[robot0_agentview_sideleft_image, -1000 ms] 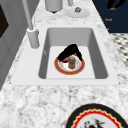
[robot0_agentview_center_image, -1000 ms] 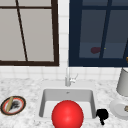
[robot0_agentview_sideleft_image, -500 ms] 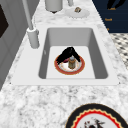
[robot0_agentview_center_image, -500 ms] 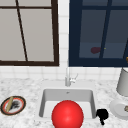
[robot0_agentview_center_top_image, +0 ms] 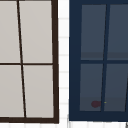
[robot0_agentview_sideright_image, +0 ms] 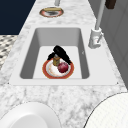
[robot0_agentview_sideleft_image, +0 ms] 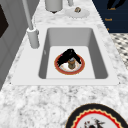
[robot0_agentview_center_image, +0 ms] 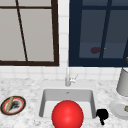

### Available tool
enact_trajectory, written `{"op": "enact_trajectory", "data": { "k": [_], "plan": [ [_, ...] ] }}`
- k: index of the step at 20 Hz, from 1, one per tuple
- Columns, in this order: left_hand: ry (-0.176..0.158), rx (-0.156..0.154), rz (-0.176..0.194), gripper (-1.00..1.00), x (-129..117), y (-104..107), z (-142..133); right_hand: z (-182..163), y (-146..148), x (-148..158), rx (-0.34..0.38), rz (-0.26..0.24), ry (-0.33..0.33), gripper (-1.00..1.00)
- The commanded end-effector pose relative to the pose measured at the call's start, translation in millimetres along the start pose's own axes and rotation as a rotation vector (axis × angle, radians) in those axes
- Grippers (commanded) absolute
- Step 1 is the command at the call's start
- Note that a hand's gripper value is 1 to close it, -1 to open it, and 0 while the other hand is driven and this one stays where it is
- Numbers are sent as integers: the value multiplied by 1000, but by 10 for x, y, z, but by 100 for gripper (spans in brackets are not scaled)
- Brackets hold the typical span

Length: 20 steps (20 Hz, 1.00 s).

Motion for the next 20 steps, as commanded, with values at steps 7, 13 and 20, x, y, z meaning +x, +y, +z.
{"op": "enact_trajectory", "data": {
  "k": [7, 13, 20],
  "plan": [
    [-3, 4, 16, -100, -6, -118, 115, 0, 0, 0, 0, 0, 0, 0],
    [-3, 9, 60, -100, -91, -172, 123, 0, 0, 0, 0, 0, 0, 0],
    [2, 1, 25, 100, -23, -81, 145, 0, 0, 0, 0, 0, 0, 0]
  ]
}}
